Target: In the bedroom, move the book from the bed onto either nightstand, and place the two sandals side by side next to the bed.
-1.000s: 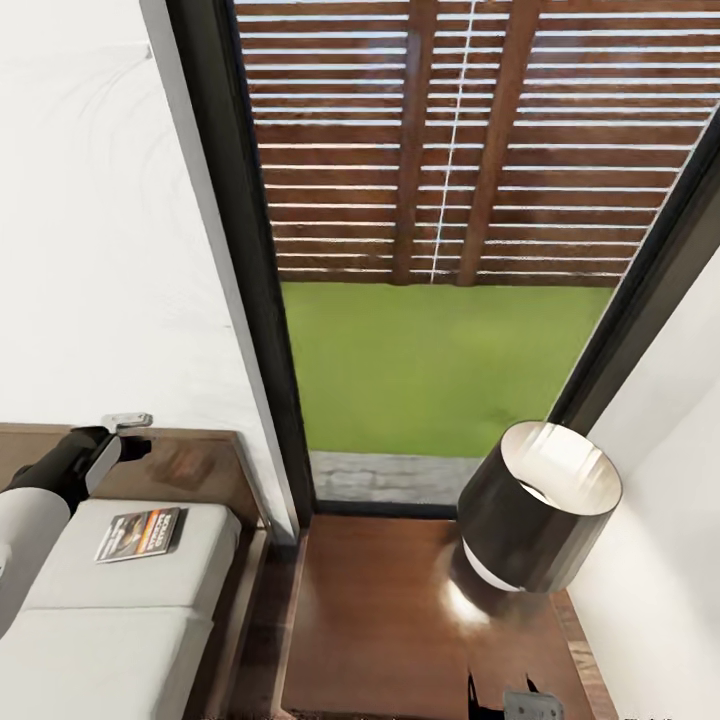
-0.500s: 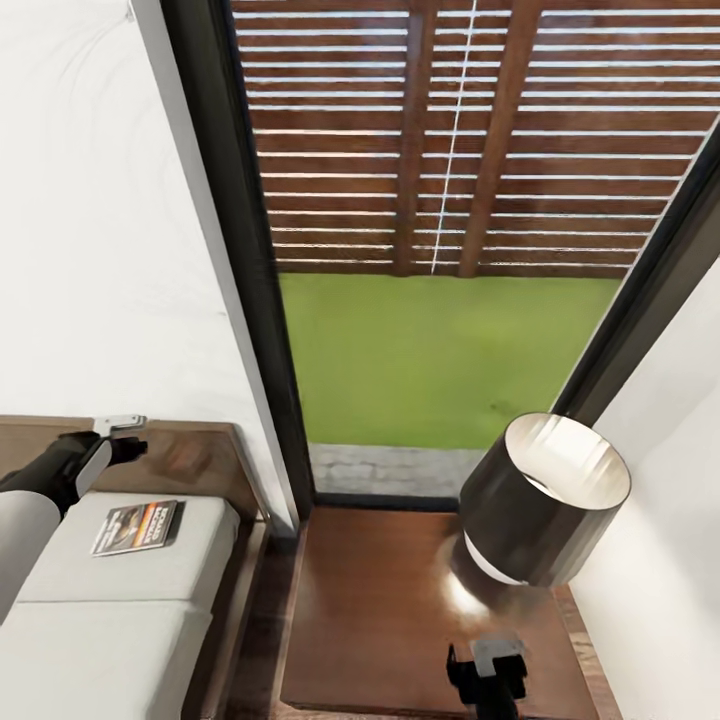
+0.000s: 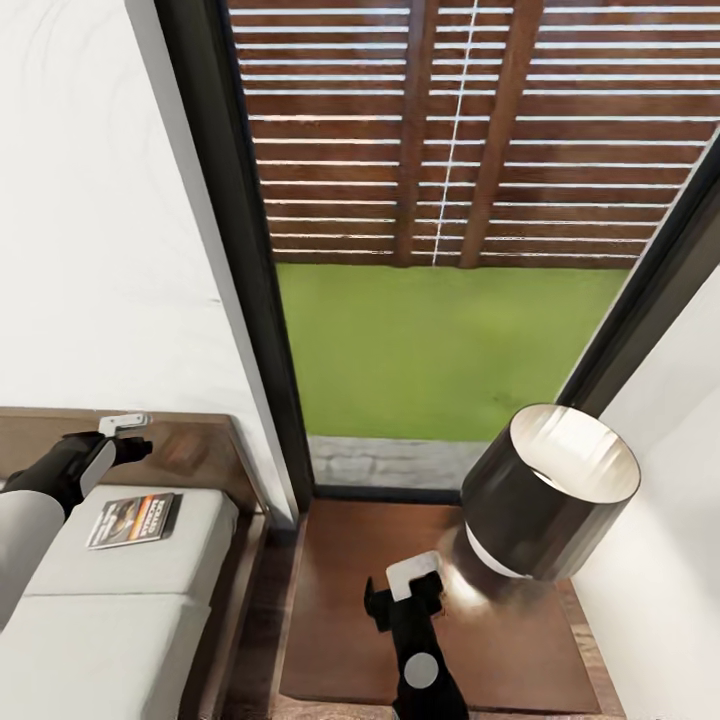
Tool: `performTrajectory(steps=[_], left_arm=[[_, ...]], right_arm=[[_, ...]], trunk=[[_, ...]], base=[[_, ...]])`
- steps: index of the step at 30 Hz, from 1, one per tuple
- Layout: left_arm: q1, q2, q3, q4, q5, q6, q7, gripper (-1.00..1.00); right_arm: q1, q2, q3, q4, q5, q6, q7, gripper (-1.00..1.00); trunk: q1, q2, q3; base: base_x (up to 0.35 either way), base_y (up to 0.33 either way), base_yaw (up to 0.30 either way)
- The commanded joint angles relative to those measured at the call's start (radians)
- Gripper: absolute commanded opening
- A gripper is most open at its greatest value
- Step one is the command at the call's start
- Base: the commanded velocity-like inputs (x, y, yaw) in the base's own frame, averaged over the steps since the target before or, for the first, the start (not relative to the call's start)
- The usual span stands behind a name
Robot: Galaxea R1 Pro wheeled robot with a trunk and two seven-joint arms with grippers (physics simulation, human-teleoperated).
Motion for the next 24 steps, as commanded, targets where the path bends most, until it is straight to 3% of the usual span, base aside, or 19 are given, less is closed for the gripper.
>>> performTrajectory(steps=[1,3,9,24], left_arm=[[0.000,0.001,-0.008,-0.002,0.011,0.005,0.008,1.00],[0.000,0.001,-0.008,-0.002,0.011,0.005,0.008,1.00],[0.000,0.001,-0.008,-0.002,0.012,0.005,0.009,1.00],[0.002,0.010,-0.006,0.001,0.012,0.001,0.009,1.00]], right_arm=[[-0.001,0.002,0.013,-0.042,0.007,0.028,-0.004,1.00],[-0.001,0.003,0.028,-0.127,0.007,0.063,-0.005,1.00],[-0.003,0.002,0.033,-0.184,0.005,0.071,-0.007,1.00],[-0.003,-0.005,0.028,-0.187,0.007,0.014,-0.010,1.00]], trunk=[[0.004,-0.008,-0.006],[0.012,-0.022,-0.015],[0.035,-0.064,-0.044],[0.092,-0.169,-0.097]], base=[[0.000,0.000,0.000],[0.000,0.000,0.000],[0.000,0.000,0.000],[0.000,0.000,0.007]])
